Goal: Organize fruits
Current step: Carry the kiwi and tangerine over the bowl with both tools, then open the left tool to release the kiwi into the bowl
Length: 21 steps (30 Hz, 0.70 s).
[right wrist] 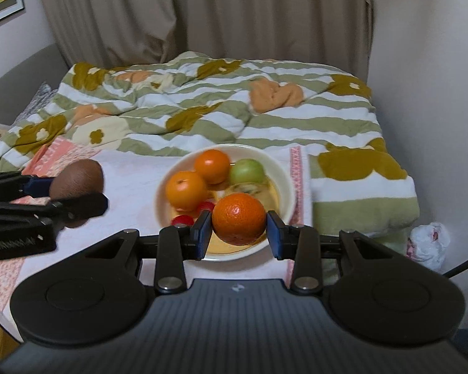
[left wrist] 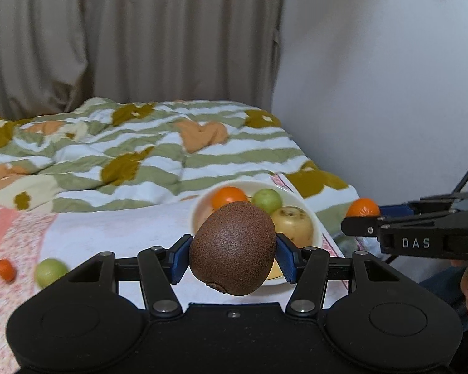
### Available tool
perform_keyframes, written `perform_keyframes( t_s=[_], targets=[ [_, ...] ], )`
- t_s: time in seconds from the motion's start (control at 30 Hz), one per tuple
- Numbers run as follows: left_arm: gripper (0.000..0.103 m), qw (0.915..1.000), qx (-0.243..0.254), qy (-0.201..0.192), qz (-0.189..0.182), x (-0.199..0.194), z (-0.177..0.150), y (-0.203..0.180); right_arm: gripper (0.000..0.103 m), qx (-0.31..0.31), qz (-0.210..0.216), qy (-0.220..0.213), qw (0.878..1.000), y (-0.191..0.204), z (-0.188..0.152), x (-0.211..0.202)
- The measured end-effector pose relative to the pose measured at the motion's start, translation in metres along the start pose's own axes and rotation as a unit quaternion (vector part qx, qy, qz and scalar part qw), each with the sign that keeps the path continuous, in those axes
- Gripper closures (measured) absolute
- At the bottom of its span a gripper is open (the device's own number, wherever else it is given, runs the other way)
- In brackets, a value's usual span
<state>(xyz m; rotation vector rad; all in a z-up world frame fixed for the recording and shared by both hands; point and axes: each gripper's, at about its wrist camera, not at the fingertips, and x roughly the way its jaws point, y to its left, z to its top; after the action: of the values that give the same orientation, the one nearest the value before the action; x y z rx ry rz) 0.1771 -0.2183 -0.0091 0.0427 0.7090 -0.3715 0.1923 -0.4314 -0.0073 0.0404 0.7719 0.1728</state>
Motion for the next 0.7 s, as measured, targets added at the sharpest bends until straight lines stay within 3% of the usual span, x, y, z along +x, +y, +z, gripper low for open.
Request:
perform_keyframes(
  t_s=[0.33, 0.7],
  targets=[
    [0.042, 0.9960, 0.064, 0.056, -0.026, 0.083, 0.001, -0.023, 0.050, 0.037, -0.021, 0.018, 0.999, -0.029, 0.004, 0.030],
    [0.042, 0.9869, 0.131, 0.090, -0.030, 0.122, -0.011, -0.034, 0.050, 0.056, -0.033, 0.033, 0.997, -0.035, 0.004, 0.048]
  ],
)
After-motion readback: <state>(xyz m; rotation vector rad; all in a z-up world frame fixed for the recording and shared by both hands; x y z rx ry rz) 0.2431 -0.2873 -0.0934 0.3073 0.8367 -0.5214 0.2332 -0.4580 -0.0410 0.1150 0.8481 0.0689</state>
